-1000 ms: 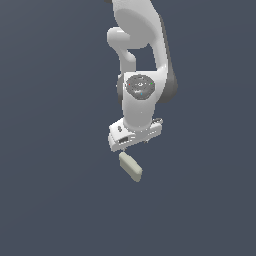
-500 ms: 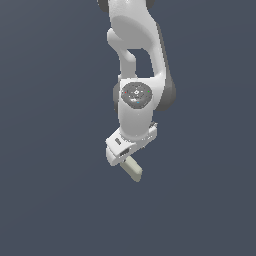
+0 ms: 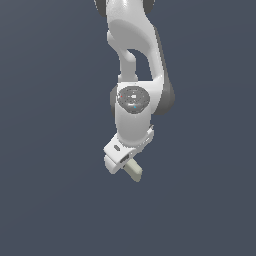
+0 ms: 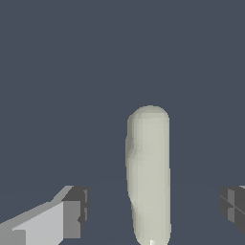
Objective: Pick up the object and move it to a goal position.
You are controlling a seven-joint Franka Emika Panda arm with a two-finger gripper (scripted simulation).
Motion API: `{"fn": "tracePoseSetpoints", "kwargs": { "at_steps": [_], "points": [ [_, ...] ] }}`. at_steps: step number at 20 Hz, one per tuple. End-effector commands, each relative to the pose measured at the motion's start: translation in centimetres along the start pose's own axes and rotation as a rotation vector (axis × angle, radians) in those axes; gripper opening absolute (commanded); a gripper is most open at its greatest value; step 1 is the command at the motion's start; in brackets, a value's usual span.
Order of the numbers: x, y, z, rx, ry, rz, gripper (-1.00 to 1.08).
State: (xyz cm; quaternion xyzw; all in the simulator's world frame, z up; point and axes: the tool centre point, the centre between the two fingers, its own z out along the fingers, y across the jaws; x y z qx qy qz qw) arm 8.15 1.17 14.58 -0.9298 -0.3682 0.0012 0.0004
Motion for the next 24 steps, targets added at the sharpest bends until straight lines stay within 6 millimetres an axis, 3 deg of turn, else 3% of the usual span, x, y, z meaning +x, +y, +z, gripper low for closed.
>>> {"fn": "tracePoseSetpoints", "kwargs": {
  "at_steps": [1,8,17,23,24],
  "points": [
    [0.1,0.2,0.0,-0.001,0.002,-0.014,1.0],
    [0.1,0.2,0.7,-0.001,0.001,-0.013,1.0],
    [0.0,0.1,4.8,-0.001,0.002,-0.017,1.0],
    [0.1,0.2,5.0,-0.002,0.002,-0.016,1.0],
    [0.1,0.2,5.0,-0.002,0.002,-0.016,-1.0]
  ]
}}
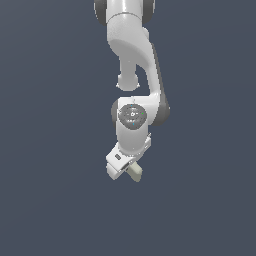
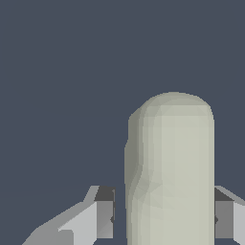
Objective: Pick up the object and move it to a goal position.
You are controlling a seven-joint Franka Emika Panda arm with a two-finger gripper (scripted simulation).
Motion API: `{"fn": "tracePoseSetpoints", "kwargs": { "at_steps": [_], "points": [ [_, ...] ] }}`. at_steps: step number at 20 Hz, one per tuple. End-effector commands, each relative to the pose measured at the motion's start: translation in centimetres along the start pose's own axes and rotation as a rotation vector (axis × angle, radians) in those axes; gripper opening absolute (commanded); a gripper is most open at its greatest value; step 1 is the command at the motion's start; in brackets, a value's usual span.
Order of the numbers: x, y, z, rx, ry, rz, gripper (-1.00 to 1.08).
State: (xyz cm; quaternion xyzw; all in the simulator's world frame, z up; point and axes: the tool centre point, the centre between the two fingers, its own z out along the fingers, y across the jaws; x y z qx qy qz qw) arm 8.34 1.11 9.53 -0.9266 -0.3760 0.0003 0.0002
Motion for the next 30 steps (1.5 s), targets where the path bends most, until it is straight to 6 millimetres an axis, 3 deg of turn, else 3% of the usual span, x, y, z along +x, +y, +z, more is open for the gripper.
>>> {"fn": "tracePoseSetpoints", "kwargs": {
  "at_steps": [1,11,16,22,30],
  "points": [
    [0.0,0.0,0.0,-0.001,0.0,0.0,-1.0],
    [0.0,0.0,-0.1,0.0,0.0,0.0,-1.0],
    [-0.2,0.5,-1.3,0.0,0.0,0.0,-1.0],
    [-0.9,1.8,-5.1,0.0,0.001,0.0,-1.0],
    [-2.1,4.5,-12.5,0.0,0.001,-0.001,-1.0]
  ]
}}
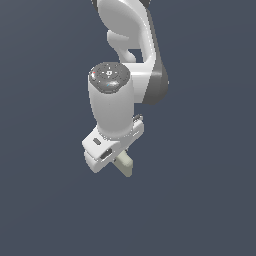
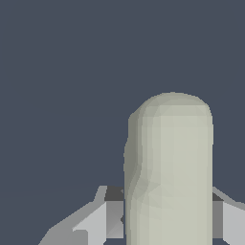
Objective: Pick up the object and move it to a goal position.
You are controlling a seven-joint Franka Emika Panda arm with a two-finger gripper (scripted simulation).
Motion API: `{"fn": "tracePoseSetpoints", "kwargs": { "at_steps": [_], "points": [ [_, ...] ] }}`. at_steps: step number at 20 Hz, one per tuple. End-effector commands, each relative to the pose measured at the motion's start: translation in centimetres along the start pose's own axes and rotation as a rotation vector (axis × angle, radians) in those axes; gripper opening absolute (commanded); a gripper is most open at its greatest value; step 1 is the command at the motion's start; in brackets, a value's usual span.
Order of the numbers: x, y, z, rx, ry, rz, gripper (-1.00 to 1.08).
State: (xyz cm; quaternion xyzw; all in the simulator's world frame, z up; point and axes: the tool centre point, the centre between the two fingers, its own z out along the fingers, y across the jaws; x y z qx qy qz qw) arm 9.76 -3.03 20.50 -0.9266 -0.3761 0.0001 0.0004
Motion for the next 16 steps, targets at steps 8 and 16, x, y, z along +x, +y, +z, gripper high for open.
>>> {"fn": "tracePoseSetpoints", "kwargs": {
  "at_steps": [8,16],
  "points": [
    [-1.4,3.3,-8.8,0.0,0.0,0.0,-1.0],
    [-2.0,5.0,-13.1,-0.001,0.0,0.0,-1.0]
  ]
}}
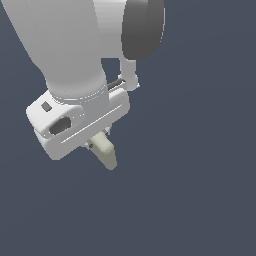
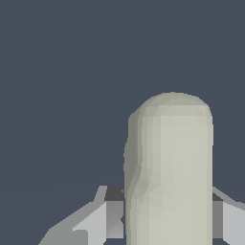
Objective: Pick up the object and move it to a goal position.
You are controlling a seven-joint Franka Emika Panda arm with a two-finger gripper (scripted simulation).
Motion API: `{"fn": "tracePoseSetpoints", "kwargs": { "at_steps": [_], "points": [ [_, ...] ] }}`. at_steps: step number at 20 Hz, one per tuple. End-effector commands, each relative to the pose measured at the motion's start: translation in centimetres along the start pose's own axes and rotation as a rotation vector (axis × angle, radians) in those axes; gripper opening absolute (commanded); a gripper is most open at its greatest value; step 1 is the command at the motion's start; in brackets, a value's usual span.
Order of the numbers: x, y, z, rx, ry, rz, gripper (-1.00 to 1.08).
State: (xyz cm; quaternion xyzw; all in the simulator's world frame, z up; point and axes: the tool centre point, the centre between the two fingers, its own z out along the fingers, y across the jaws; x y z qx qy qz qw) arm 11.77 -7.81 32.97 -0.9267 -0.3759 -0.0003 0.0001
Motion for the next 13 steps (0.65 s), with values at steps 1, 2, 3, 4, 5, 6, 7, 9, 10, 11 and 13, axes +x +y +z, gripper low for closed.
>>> {"fn": "tracePoseSetpoints", "kwargs": {
  "at_steps": [1,2,3,4,5,6,7,9,10,11,13],
  "points": [
    [-0.1,0.4,-0.9,0.0,0.0,0.0,-1.0],
    [-0.1,0.5,-1.2,0.0,0.0,0.0,-1.0],
    [-0.2,0.6,-1.5,0.0,0.0,0.0,-1.0],
    [-0.2,0.7,-1.7,0.0,0.0,0.0,-1.0],
    [-0.2,0.8,-1.8,0.0,0.0,0.0,-1.0],
    [-0.2,0.8,-2.0,0.0,0.0,0.0,-1.0],
    [-0.2,0.9,-2.1,0.0,0.0,0.0,-1.0],
    [-0.2,1.0,-2.3,0.0,0.0,0.0,-1.0],
    [-0.2,1.0,-2.3,0.0,0.0,0.0,-1.0],
    [-0.2,1.0,-2.4,0.0,0.0,0.0,-1.0],
    [-0.2,1.1,-2.4,0.0,-0.001,0.0,-1.0]
  ]
}}
